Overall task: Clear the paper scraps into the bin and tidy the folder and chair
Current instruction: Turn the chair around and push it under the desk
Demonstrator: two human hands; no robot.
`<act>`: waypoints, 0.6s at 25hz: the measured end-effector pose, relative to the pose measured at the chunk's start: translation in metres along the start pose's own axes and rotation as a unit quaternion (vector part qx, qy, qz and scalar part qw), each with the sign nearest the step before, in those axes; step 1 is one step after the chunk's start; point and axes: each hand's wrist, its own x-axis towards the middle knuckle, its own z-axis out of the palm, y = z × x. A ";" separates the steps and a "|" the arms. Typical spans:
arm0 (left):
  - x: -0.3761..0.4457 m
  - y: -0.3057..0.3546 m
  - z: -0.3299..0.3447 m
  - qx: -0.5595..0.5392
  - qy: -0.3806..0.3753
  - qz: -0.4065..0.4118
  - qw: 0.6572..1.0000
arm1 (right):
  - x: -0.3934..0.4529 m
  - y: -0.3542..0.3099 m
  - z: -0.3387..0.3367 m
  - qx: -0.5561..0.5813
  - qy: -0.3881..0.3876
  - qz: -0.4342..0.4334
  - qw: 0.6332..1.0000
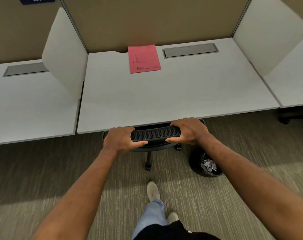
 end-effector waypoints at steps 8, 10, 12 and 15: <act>0.028 -0.008 -0.001 -0.012 -0.018 0.023 0.999 | 0.021 0.014 -0.006 -0.003 -0.014 0.008 1.000; 0.029 -0.009 0.001 -0.011 -0.006 0.026 1.000 | 0.021 0.016 -0.003 0.002 -0.016 0.010 1.000; 0.029 -0.009 0.002 -0.007 -0.006 0.029 1.000 | 0.023 0.015 -0.005 0.001 -0.023 0.010 1.000; 0.030 -0.010 0.002 -0.009 -0.013 0.031 0.999 | 0.023 0.015 -0.005 -0.004 -0.027 0.010 1.000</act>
